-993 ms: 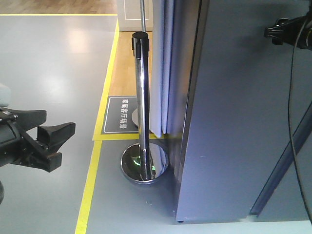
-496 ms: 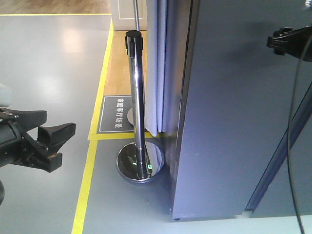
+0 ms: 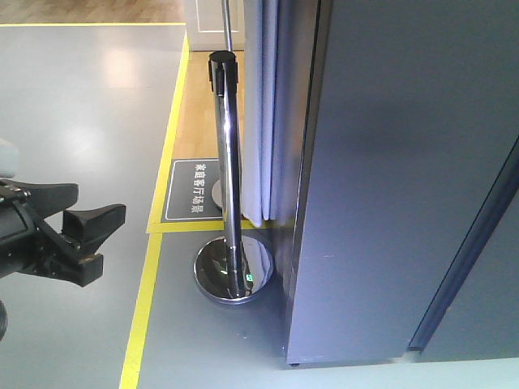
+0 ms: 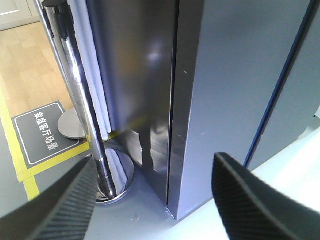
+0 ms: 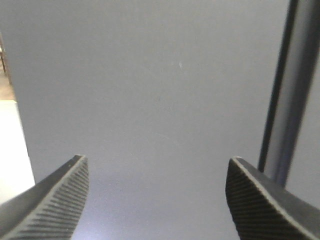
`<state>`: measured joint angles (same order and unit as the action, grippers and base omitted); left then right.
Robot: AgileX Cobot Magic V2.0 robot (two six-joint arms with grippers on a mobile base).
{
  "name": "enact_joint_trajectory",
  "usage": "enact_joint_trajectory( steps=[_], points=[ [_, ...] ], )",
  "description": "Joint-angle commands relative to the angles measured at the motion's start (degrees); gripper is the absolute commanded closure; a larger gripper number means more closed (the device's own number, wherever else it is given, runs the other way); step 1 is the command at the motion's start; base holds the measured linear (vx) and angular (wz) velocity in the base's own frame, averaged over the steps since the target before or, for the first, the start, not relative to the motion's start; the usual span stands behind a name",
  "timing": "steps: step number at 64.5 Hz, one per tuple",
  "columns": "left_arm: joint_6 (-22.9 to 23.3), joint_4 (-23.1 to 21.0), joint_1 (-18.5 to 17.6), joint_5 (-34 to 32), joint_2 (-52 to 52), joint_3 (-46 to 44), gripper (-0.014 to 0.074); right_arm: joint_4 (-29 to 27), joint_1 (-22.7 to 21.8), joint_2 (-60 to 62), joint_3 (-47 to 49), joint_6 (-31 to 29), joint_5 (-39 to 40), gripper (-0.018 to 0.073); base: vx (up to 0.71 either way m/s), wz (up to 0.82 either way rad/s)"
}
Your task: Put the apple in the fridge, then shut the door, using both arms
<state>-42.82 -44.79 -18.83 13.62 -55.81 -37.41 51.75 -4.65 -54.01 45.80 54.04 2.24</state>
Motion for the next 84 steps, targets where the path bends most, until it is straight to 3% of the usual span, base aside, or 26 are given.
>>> enact_joint_trajectory(
  steps=[1,23,38,42,45,50,53,61,73,79,84],
  points=[
    [0.2,-1.2,0.1,-2.6,0.7,-1.5,0.0132,0.8,-0.3,2.0,0.0,0.0,1.8,0.0012,0.0,0.0],
    [0.1,-1.2,0.1,-2.9,0.6,-1.5,0.0132,0.8,-0.3,2.3,-0.2,1.7,-0.3,0.0012,0.0,0.0],
    [0.3,-1.3,0.1,-9.5,-0.6,-1.6,0.0156,0.9,-0.3,4.0,-0.1,2.6,-0.1,0.0027,0.0,0.0],
    [0.9,-1.4,0.1,-11.7,-0.6,-1.6,0.0236,1.5,-0.3,4.3,-0.1,2.6,-0.1,0.0095,0.0,0.0],
    [2.2,-1.4,0.1,-12.5,-0.4,-1.6,0.0363,1.7,-0.1,4.3,-0.1,2.6,-0.3,0.0181,0.0,0.0],
    [4.4,-1.3,0.1,-13.6,-0.4,-1.6,0.0604,2.0,1.4,4.3,-0.1,2.6,-0.7,0.0444,0.0,0.0],
    [4.7,-1.3,0.1,-14.6,-0.4,-1.6,0.0605,2.2,2.8,4.3,-0.1,2.6,-0.9,0.0578,0.0,0.0],
    [4.6,-1.2,0.1,-15.8,0.9,-1.6,0.0604,2.4,6.7,4.5,-0.1,2.5,-2.2,0.0569,0.0,0.0],
    [2.7,-1.0,0.1,-16.3,11.1,0.5,0.0603,3.6,13.1,10.7,-3.0,0.5,-11.7,0.0566,0.0,0.0],
    [-0.4,-1.0,0.1,-17.6,18.0,3.9,0.0603,3.0,15.5,15.9,-7.6,-0.1,-11.6,0.0564,0.0,0.0],
    [-0.4,-1.1,0.1,-17.8,23.8,7.6,0.0603,1.5,17.6,20.4,-12.0,-0.1,-10.7,0.0564,0.0,0.0]
  ],
)
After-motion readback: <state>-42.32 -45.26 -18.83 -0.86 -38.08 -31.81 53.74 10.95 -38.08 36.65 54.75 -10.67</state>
